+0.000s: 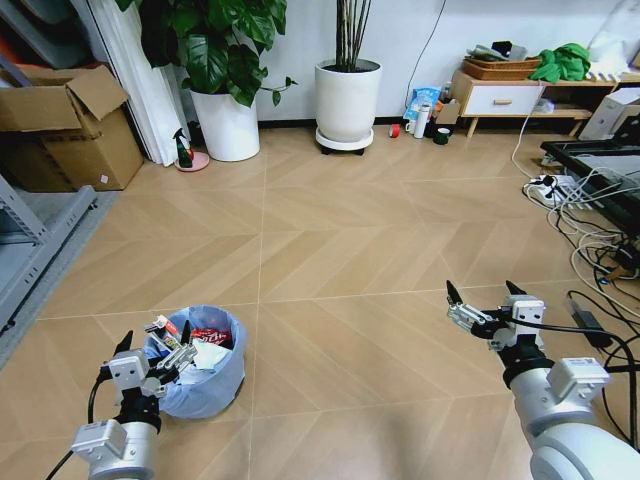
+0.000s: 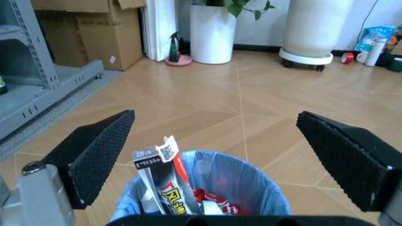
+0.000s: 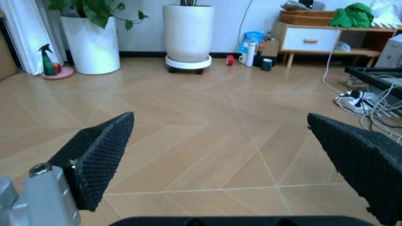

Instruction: Pick up the trash bin and place the garbage on the floor into it.

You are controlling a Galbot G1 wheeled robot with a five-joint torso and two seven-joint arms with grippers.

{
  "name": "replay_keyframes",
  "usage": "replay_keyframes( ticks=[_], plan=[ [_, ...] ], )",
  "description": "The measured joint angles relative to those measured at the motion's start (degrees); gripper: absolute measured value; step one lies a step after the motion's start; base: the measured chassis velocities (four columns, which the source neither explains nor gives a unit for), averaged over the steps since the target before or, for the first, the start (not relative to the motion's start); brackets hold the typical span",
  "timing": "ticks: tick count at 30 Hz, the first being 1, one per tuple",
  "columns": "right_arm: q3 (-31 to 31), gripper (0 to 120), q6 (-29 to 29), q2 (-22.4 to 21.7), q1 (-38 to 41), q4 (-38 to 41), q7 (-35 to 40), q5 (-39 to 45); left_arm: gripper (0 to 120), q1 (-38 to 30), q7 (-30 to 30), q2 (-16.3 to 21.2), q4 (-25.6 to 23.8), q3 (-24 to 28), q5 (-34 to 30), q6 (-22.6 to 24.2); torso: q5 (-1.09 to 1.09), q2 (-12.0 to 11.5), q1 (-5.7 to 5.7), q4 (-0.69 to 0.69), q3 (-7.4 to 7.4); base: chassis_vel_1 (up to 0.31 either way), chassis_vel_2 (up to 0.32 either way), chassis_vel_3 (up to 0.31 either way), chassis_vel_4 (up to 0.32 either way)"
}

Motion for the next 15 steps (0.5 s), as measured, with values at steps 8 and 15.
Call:
replay_keyframes(
  ticks=[8, 15],
  plan=[
    [0.0, 100, 0.0, 0.0, 0.0, 0.0, 0.0, 0.0, 100, 0.0, 0.0, 0.0, 0.0, 0.0, 0.0, 0.0, 0.00, 0.0, 0.00, 0.00, 0.00, 0.000, 0.000, 0.000, 0.000],
    [0.0, 100, 0.0, 0.0, 0.0, 0.0, 0.0, 0.0, 100, 0.0, 0.0, 0.0, 0.0, 0.0, 0.0, 0.0, 0.00, 0.0, 0.00, 0.00, 0.00, 0.000, 0.000, 0.000, 0.000]
  ],
)
